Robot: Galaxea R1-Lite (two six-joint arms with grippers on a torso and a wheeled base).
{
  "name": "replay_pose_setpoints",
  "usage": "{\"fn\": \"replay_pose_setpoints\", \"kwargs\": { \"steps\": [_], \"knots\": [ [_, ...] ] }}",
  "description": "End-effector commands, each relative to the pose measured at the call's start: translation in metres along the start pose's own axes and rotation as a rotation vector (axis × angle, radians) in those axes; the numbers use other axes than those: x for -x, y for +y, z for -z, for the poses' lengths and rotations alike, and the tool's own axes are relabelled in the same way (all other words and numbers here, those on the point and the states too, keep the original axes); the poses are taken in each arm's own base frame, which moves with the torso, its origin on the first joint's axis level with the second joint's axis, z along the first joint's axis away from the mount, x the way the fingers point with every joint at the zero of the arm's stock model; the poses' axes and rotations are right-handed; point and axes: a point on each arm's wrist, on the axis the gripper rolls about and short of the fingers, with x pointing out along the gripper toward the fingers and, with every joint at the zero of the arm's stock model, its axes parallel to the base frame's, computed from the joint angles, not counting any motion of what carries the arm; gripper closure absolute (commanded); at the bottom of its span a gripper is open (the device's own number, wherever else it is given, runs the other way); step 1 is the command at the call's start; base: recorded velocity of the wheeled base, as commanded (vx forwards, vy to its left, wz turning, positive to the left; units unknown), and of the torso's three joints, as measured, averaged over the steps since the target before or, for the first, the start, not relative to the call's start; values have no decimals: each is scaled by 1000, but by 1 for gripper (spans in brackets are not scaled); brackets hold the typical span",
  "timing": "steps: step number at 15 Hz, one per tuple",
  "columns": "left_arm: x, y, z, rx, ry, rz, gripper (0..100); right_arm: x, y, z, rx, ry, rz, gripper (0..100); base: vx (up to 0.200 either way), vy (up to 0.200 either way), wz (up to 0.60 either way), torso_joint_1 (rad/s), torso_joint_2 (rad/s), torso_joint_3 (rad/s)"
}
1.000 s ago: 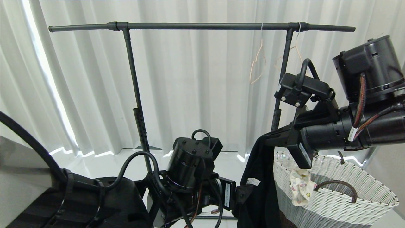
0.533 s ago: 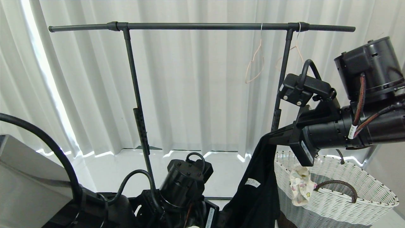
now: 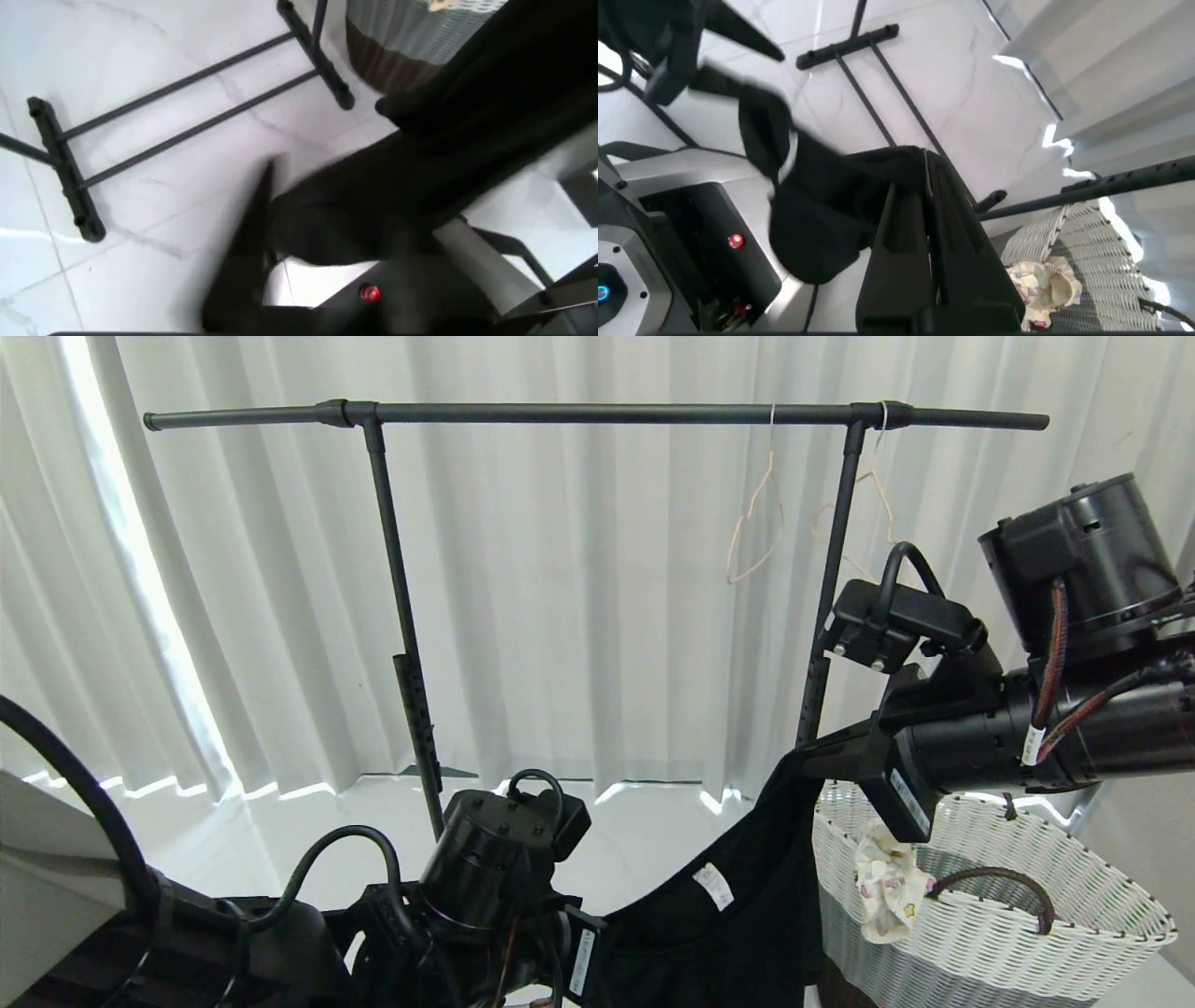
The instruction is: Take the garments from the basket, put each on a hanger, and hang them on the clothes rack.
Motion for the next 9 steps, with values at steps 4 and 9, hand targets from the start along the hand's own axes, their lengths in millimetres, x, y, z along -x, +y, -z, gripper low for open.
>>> {"fn": "replay_pose_setpoints", "kwargs": {
  "steps": [4,9],
  "knots": [
    [53,9,-29,-178,-208,-25,100,6,5,20,-45,50,15,100,0,0,0,0,0,0],
    [123,27,-109,-282,-335,-153,100,31,1,-4,-68,-65,85,100,0,0,0,0,0,0]
  ]
}}
